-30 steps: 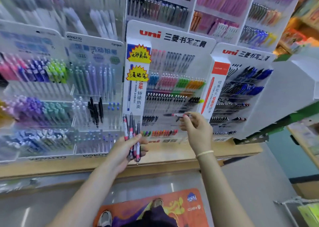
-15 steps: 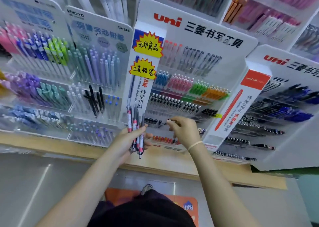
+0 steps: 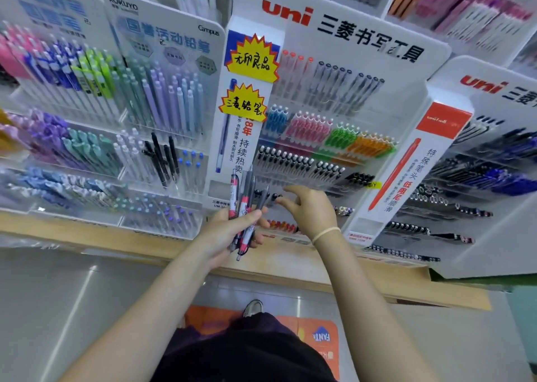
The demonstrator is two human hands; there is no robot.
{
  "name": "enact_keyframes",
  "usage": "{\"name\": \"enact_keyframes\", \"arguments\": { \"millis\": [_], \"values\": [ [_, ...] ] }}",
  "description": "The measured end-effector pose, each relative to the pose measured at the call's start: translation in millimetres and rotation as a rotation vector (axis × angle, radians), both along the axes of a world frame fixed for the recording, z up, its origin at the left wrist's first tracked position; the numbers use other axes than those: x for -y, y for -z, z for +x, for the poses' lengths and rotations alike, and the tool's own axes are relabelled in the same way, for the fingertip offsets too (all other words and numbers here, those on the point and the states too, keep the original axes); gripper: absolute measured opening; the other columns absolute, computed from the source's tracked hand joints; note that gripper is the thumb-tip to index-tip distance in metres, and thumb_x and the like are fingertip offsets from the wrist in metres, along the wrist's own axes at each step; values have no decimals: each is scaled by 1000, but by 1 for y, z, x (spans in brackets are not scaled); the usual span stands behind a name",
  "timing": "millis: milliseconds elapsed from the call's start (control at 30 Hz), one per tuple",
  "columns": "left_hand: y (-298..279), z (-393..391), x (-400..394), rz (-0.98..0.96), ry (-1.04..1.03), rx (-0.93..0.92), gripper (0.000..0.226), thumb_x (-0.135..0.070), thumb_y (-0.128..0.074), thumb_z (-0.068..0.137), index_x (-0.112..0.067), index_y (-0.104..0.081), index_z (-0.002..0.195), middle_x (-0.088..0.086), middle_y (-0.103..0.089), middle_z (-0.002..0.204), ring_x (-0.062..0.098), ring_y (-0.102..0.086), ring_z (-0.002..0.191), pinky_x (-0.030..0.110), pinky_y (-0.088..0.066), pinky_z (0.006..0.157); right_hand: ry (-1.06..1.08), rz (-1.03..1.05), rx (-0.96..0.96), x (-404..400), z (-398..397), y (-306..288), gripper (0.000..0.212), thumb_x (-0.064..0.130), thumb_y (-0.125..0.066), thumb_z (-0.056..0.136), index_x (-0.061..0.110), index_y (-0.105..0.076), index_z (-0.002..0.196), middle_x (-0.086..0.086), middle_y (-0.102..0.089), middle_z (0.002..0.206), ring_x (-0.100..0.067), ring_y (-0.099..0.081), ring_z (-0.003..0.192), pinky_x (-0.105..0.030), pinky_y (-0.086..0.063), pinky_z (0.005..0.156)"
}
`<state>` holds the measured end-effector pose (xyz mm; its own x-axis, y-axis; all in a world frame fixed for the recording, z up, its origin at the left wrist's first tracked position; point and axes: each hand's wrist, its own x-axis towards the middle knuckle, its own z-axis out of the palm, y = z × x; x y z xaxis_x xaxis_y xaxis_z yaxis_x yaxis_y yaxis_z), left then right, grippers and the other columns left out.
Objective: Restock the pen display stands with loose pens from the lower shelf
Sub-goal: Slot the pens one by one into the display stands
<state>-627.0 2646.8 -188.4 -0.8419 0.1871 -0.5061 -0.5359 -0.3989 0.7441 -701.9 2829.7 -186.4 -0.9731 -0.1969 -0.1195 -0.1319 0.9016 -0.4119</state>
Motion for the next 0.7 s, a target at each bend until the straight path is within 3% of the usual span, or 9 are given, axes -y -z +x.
{"name": "enact_keyframes", "arguments": {
  "millis": [67, 167, 267, 400, 500, 600, 700],
  "values": [
    [-2, 1, 3, -7, 41, -12, 19, -17, -66, 89, -2, -67, 101, 10, -70, 80, 18, -61, 52, 27, -52, 50, 126, -327, 22, 4, 19, -17, 27, 37, -60, 97, 17, -73, 109, -3, -67, 65, -16, -62, 60, -31, -52, 63],
    [-6, 2, 6, -35, 149, -48, 14, -16, -65, 92, -2, -64, 94, 10, -68, 77, 16, -54, 44, 24, -44, 41, 233, -800, 273, 15, 44, -39, 20, 27, -61, 97, 11, -73, 98, -5, -60, 60, -15, -48, 46, -24, -39, 44],
    [-12, 2, 7, -59, 182, -60, 19, -21, -65, 92, -3, -63, 93, 9, -70, 74, 15, -53, 41, 21, -39, 39, 308, -947, 308, 15, 55, -45, 11, 15, -63, 96, 8, -68, 88, -4, -61, 60, -16, -50, 44, -24, -36, 41],
    [-10, -3, 16, -27, -3, -9, 47, -36, -79, 68, -5, -68, 102, 15, -59, 69, 13, -45, 40, 21, -33, 40, 452, -1155, 246, 2, 66, -50, 10, 9, -58, 98, 2, -63, 93, -10, -63, 66, -19, -56, 49, -26, -46, 44],
    [-13, -5, 13, 111, -108, -52, 27, -27, -78, 70, -8, -72, 88, 12, -61, 77, 10, -33, 36, 20, -30, 39, 504, -1256, 239, 0, 76, -51, 10, 8, -56, 98, -1, -60, 97, -8, -64, 66, -17, -60, 51, -24, -51, 48],
    [-24, -5, 6, 278, -156, -84, 23, -16, -74, 72, -7, -66, 91, 6, -73, 86, 4, -32, 35, 15, -30, 38, 581, -1357, 265, 4, 87, -48, 10, 9, -56, 98, 2, -60, 93, -7, -65, 65, -15, -63, 52, -20, -52, 49],
    [-30, -7, 2, 407, -181, -78, 21, -10, -75, 70, -10, -67, 90, 2, -65, 75, 3, -39, 41, 14, -31, 39, 656, -1488, 298, 9, 95, -42, 14, 9, -55, 98, 4, -59, 86, -7, -66, 64, -12, -64, 52, -18, -53, 50]
  ]
}}
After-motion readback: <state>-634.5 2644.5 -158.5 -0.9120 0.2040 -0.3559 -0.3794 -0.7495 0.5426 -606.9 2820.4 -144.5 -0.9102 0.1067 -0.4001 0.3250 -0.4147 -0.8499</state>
